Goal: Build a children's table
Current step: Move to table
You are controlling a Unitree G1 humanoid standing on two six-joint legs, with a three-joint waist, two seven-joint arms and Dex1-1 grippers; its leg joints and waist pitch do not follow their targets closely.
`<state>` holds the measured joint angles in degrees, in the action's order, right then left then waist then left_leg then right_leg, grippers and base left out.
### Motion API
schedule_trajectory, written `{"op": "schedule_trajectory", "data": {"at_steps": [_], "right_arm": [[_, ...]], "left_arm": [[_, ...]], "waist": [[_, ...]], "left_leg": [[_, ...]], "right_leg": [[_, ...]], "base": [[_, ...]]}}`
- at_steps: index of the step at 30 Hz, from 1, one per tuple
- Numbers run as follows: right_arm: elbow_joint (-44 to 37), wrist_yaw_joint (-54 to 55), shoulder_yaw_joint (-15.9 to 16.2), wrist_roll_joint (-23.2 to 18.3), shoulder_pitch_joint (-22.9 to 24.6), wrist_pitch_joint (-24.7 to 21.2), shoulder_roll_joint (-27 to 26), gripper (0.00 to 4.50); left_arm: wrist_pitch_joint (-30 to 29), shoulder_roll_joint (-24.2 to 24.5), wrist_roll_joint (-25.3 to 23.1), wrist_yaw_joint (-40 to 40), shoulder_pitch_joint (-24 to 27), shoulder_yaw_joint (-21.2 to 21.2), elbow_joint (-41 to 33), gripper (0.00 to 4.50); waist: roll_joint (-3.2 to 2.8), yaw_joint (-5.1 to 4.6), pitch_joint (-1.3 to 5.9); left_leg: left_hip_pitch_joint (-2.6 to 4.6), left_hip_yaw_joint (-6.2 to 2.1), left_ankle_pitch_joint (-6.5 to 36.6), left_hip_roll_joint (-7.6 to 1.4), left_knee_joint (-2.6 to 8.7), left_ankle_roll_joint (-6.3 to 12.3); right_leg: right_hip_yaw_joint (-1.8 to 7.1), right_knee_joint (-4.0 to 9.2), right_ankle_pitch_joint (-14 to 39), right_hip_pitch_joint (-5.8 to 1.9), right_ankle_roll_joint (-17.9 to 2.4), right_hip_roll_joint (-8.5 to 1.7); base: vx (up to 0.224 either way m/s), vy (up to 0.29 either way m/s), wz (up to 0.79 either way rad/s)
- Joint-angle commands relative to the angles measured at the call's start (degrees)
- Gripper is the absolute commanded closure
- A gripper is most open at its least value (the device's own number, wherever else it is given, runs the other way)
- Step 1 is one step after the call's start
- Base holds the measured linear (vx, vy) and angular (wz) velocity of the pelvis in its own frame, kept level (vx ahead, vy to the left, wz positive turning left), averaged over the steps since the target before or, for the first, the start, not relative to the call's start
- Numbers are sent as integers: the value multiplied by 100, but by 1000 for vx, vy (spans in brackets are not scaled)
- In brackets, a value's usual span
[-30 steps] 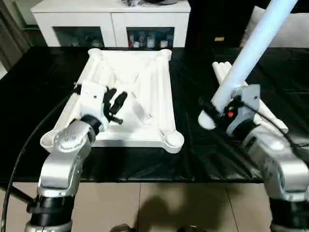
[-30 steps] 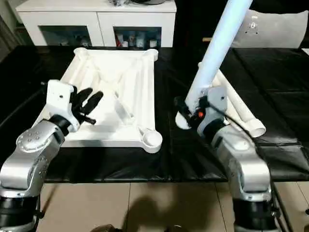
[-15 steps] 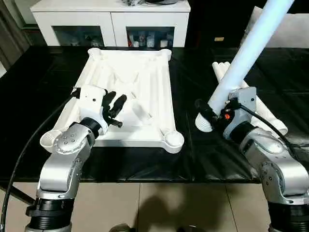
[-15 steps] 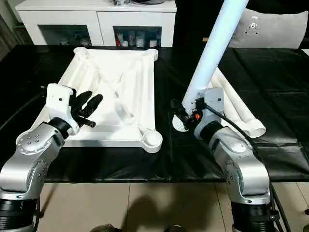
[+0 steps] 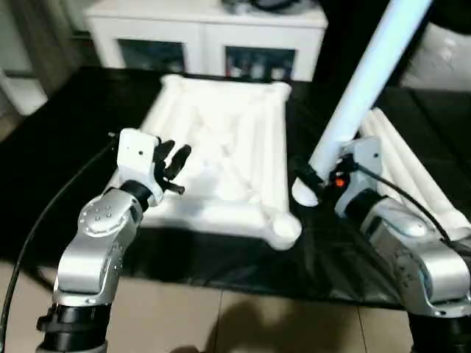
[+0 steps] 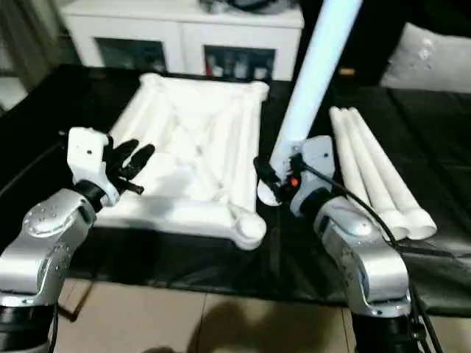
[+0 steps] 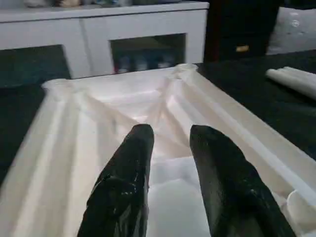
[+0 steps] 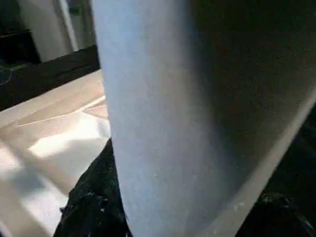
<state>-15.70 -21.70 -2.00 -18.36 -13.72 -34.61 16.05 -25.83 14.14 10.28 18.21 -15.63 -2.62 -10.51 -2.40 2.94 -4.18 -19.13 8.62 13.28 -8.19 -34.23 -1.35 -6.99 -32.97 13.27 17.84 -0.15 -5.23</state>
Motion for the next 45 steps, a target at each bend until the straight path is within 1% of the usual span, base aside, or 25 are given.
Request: {"op": "schedule_trajectory", "data": {"at_steps": [1, 5, 7, 9, 10, 12, 13, 14, 16, 17, 18, 19, 20, 21, 22, 23, 24, 25, 26, 27, 30, 33, 38, 41, 45], "right_arm": [[-142, 5, -32, -52, -4, -44, 1, 259], [-133, 2, -13, -30, 21, -7, 22, 259], [-121, -4, -6, -23, 26, 9, 30, 259], [-110, -10, 4, -20, 42, 26, 33, 259], [-108, -11, 10, -12, 51, 34, 33, 259], [-96, -17, 23, 4, 64, 51, 35, 259], [-89, -19, 26, 8, 66, 56, 35, 259], [-81, -21, 32, 14, 66, 62, 36, 259], [-69, -25, 42, 21, 69, 74, 39, 259], [-61, -26, 45, 19, 76, 73, 37, 259], [-58, -26, 43, 3, 86, 54, 28, 259], [-58, -26, 43, 3, 86, 54, 28, 259], [-64, -64, 77, -1, 115, 53, 44, 259], [-66, -78, 86, -4, 118, 55, 52, 259], [-69, -84, 89, -6, 126, 68, 52, 259], [-72, -86, 112, 22, 142, 101, 70, 259], [-67, -80, 115, 27, 143, 104, 72, 259], [-63, -76, 115, 27, 142, 102, 72, 259], [-59, -63, 107, 24, 143, 99, 66, 259], [-57, -45, 105, 20, 149, 104, 65, 259], [-51, -8, 98, 29, 170, 116, 60, 259], [-25, 28, 66, 63, 219, 143, 60, 259], [45, 140, 32, 143, 203, 163, 55, 259], [190, 134, -37, 173, 129, 304, 90, 259], [306, 1, -54, 135, 78, 348, 154, 259]], "left_arm": [[-32, 15, 7, 3, 6, 9, -128, 297], [-31, 22, 15, 12, 14, 24, -138, 297], [-36, 18, 12, 18, 15, 30, -140, 297], [-32, 21, 11, 23, 31, 42, -147, 297], [-29, 27, 17, 24, 39, 46, -150, 297], [-22, 35, 24, 26, 48, 54, -149, 297], [-21, 36, 27, 27, 48, 56, -148, 297], [-23, 38, 28, 28, 45, 54, -145, 297], [-26, 40, 29, 29, 42, 53, -143, 297], [-24, 41, 30, 29, 44, 53, -143, 297], [-19, 41, 29, 29, 48, 54, -140, 297], [-19, 41, 29, 29, 48, 54, -140, 297], [-1, 44, 19, 31, 67, 62, -137, 297], [1, 44, 14, 29, 67, 64, -137, 297], [1, 45, 8, 26, 70, 70, -136, 297], [-4, 61, -30, 11, 82, 101, -136, 297], [17, 71, -45, 15, 90, 120, -134, 297], [33, 77, -52, 20, 94, 129, -132, 297], [41, 77, -51, 25, 100, 135, -135, 297], [40, 77, -55, 31, 107, 139, -140, 297], [32, 93, -79, 46, 117, 166, -143, 297], [21, 118, -74, 68, 123, 196, -145, 297], [-13, 266, 29, 391, 108, 359, -140, 297], [-224, 717, 193, 1355, 68, 827, -69, 297], [-357, 1124, 293, 2190, -27, 1221, -25, 297]], "waist": [[33, 55, 497], [-29, -31, 588], [9, -113, 589], [146, -38, 584], [224, 60, 553], [145, 162, 557], [17, 132, 587], [-92, -38, 608], [-87, -195, 573], [-12, -206, 562], [115, -140, 487], [367, 41, 446], [380, 232, 470], [346, 336, 423], [349, 424, 332], [164, 396, 382], [31, 302, 359], [-153, 192, 372], [-191, 87, 511], [-155, 62, 525], [-50, 224, 596], [-44, 236, 491], [41, 209, 291], [56, 241, 291], [-19, 214, 351]], "left_leg": [[-164, -48, 150, -228, 354, 841], [220, -210, -878, -309, 300, 1573], [543, -407, -1505, -437, 199, 2365], [177, -222, -1553, -142, 40, 2403], [-364, -72, -1048, 124, -129, 2120], [-632, -142, -854, -47, -188, 1526], [-345, -184, -1121, -157, -29, 1286], [392, -509, -1732, -408, 46, 1640], [1039, -1040, -2351, -1014, 90, 2909], [970, -1027, -2271, -1045, 102, 2982], [647, -626, -1553, -592, 5, 2568], [-130, -108, -480, 254, -375, 1991], [-300, -65, 464, 222, -759, 832], [-534, -168, 431, 187, -869, 395], [-909, -356, -26, 58, -858, 90], [-754, -455, -449, -58, -627, 22], [-426, -433, -847, -197, -70, 142], [-276, -499, -220, -361, 249, 444], [-28, -700, -375, -634, 147, 633], [6, -741, -692, -669, 119, 803], [-263, -511, -2107, -396, -36, 882], [-305, -437, -417, -406, 142, 409], [-109, -298, 1939, -369, 363, -311], [-100, -275, 1907, -371, 417, -346], [-161, -284, 1718, -407, 516, -408]], "right_leg": [[325, 338, 866, -496, -1281, -338], [188, 54, -139, -238, -1319, -116], [193, -153, -377, 115, -1155, -89], [406, -120, -956, -178, -1202, -195], [645, -7, -1267, -615, -1388, -331], [649, -3, -1384, -800, -1503, -432], [422, -123, -1357, -584, -1359, -189], [208, -386, -1015, 3, -1087, 97], [340, -732, 554, 842, -366, -132], [446, -762, 516, 874, -264, -222], [598, -421, -42, 671, -375, -293], [1068, 2, -431, -232, -886, -407], [1759, 251, 402, -630, -1868, -555], [1831, 206, 316, -827, -2151, -581], [1457, 76, -537, -894, -2185, -665], [1262, 26, -1116, -698, -2090, -660], [789, -29, -1084, -236, -1681, -258], [597, -76, -277, -107, -1243, -35], [608, -333, -496, 78, -1050, 23], [636, -348, -778, 121, -1044, -59], [759, -327, -2347, 21, -1074, -241], [768, -188, -1269, 60, -1179, -272], [915, 176, 1917, 202, -970, -355], [926, 259, 2695, 216, -684, -400], [841, 127, 1645, 218, -721, -300]], "base": [[95, 0, -1], [121, 0, 1], [117, -7, 5], [70, -21, 9], [0, 0, 0], [0, 0, 0], [51, -30, 7], [113, -65, 12], [110, -71, 10], [0, 0, 0], [0, 0, 0], [0, 0, 0], [46, -56, -17], [46, -56, -17], [41, -32, -56], [12, -11, -32], [12, -11, -32], [0, 0, 0], [40, 68, -3], [40, 68, -3], [-19, 60, 0], [-60, 23, -3], [-77, -8, 5], [-50, -9, 5], [0, 0, 0]]}}
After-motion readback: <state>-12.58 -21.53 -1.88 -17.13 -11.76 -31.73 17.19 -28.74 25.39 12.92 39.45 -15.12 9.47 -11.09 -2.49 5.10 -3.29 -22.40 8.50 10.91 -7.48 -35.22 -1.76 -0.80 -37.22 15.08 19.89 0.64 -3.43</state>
